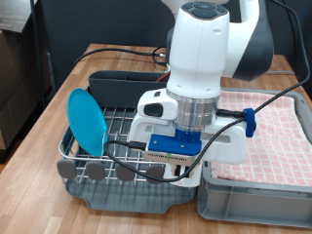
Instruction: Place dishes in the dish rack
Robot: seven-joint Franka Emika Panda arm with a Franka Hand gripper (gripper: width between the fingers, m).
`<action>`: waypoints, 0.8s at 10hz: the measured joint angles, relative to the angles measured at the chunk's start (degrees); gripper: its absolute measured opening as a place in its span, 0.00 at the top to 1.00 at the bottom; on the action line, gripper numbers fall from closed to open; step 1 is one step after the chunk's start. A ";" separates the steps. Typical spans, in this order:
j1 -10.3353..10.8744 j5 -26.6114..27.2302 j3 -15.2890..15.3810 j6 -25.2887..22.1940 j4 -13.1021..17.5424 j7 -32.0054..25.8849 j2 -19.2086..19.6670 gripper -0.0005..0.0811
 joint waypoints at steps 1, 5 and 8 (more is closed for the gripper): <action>-0.14 0.09 0.05 0.00 0.29 -0.22 0.36 0.90; -0.63 0.61 0.25 -2.62 1.53 -0.52 0.96 0.90; -0.62 0.72 0.33 -3.75 1.82 -0.52 0.96 0.45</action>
